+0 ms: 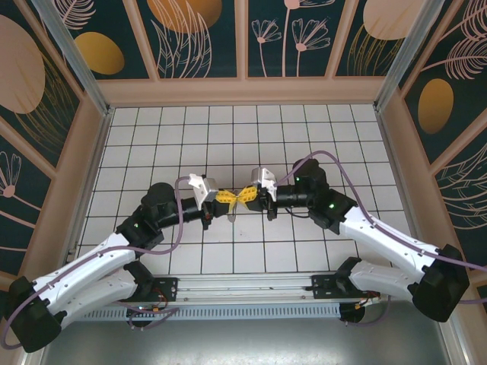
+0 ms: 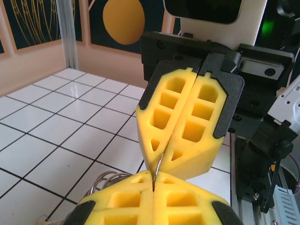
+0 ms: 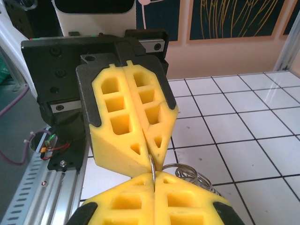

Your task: Put the keys on the keyring

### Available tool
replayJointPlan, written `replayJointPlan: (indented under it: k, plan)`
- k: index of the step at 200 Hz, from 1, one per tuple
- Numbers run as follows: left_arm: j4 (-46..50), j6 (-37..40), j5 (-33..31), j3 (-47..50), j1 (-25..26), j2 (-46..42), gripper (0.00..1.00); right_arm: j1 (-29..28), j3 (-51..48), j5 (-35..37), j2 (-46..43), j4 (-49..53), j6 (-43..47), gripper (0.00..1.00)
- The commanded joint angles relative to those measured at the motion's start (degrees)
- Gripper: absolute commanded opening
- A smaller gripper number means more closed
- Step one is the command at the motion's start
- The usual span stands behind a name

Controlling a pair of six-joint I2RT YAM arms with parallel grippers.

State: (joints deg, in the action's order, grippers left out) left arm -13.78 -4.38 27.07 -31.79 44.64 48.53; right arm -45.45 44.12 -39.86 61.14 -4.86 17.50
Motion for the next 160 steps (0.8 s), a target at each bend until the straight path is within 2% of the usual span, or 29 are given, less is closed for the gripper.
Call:
replayJointPlan:
  k: [1,30,52,73,102,160]
  plan:
    - [0.0,1.0,1.1,-2.8,0.4,0.2,0.0,-0.9,2.2,1.0,0.6,0.4,1.8,0.0]
    - [-1.0,0.5,0.8,-2.4,0.5,-0.8,0.0,-0.6,0.7,-0.1,-0.3,-3.9,-1.4,0.0]
    - [-3.7,-1.0,2.0,-0.7,0.4,-2.2,0.21,0.4,-1.4,-3.9,-2.0,-9.4,-5.4,0.0]
    - [-6.8,-2.8,3.5,1.1,0.5,-3.2,0.29,1.9,-3.6,-8.7,-3.2,-15.8,-10.5,0.0]
    - [-9.9,-4.5,4.6,2.8,0.4,-4.7,0.29,2.7,-6.3,-13.1,-3.7,-24.3,-16.4,0.0]
    - [-14.1,-6.6,7.1,3.8,0.4,-5.1,0.24,2.6,-8.5,-15.1,-3.1,-31.2,-20.6,0.0]
